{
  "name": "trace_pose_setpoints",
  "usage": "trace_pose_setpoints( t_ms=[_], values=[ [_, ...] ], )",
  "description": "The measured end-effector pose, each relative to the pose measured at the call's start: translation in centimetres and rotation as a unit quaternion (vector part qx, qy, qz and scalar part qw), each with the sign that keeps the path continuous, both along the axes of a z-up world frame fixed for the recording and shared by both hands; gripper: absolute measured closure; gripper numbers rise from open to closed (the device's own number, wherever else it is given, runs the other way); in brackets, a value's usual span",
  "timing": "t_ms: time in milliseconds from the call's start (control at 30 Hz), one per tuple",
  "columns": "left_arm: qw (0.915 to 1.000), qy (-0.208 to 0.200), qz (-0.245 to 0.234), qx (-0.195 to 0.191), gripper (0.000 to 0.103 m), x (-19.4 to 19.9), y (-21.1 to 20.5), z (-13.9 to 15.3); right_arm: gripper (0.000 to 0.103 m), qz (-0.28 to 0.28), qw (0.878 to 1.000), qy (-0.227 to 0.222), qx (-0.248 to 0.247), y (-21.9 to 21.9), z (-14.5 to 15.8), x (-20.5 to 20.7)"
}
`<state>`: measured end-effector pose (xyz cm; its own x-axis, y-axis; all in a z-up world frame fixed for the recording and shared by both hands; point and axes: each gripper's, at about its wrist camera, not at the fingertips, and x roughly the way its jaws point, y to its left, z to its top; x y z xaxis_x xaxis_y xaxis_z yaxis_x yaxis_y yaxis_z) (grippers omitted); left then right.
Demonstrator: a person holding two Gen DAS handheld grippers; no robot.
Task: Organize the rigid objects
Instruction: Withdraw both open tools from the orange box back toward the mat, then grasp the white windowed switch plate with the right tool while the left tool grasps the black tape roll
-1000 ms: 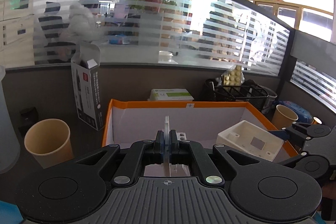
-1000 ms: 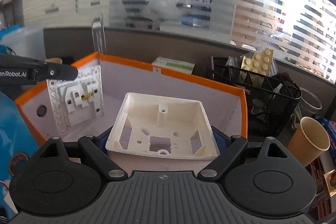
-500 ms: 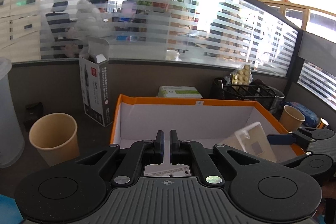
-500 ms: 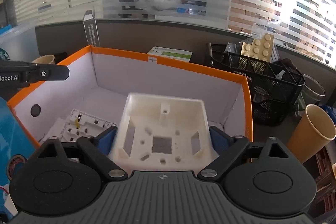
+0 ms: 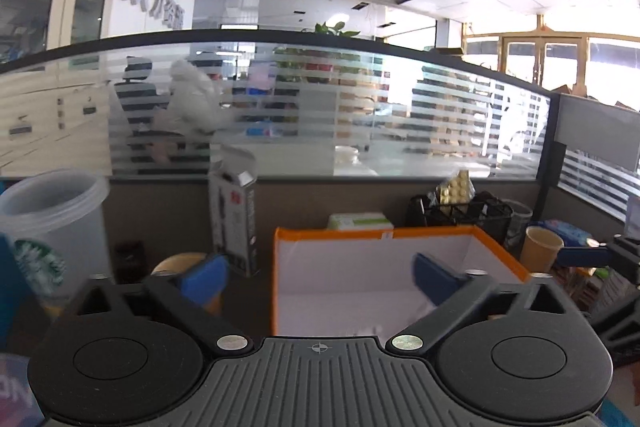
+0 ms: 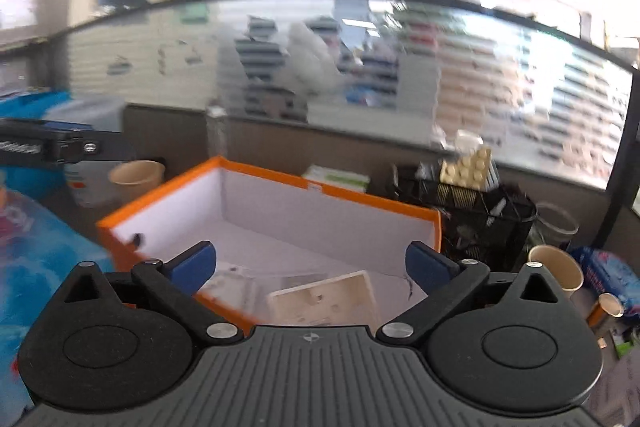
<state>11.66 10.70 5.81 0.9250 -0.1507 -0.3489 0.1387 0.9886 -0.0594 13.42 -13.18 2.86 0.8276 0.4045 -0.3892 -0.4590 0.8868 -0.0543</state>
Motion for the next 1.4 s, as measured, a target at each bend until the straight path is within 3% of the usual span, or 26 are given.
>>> trace_pose_setpoints(
  t_ms=[200,333,500,600,733,933,1167,1300,1400],
  values=[
    [0.9985,0.039,0.02,0.031,0.0,-2.4,1.0,-3.6,0.0,0.09,0.994,0.053,0.018,1.0,-3.4,-4.0],
    [0.9948,0.084,0.04,0.042,0.0,-2.5,2.4,-6.5,0.0,0.15,0.985,0.078,-0.031,3.9,-7.1,-4.9],
    [0.9891,0.117,0.05,0.075,0.0,-2.7,3.7,-9.1,0.0,0.21,0.971,0.066,-0.094,6.8,-9.2,-6.5],
    [0.9859,0.133,0.045,0.091,0.0,-2.5,4.1,-10.1,0.0,0.267,0.953,0.024,-0.143,8.2,-9.5,-6.8],
    [0.9841,0.147,0.041,0.091,0.0,-1.8,4.5,-10.9,0.0,0.349,0.911,0.017,-0.218,9.6,-10.0,-5.1],
    [0.9821,0.155,0.037,0.099,0.0,-1.3,4.5,-11.8,0.0,0.392,0.895,0.06,-0.204,11.2,-10.1,-0.8],
    [0.9816,0.153,0.025,0.111,0.0,-0.7,4.4,-12.0,0.0,0.417,0.891,0.085,-0.161,12.0,-10.8,1.6],
    [0.9824,0.153,0.015,0.106,0.0,-0.7,4.5,-12.2,0.0,0.39,0.905,0.122,-0.118,11.8,-11.5,2.1],
    [0.9826,0.152,0.01,0.106,0.0,-0.8,4.4,-12.2,0.002,0.366,0.916,0.123,-0.105,11.2,-11.5,1.5]
  ],
)
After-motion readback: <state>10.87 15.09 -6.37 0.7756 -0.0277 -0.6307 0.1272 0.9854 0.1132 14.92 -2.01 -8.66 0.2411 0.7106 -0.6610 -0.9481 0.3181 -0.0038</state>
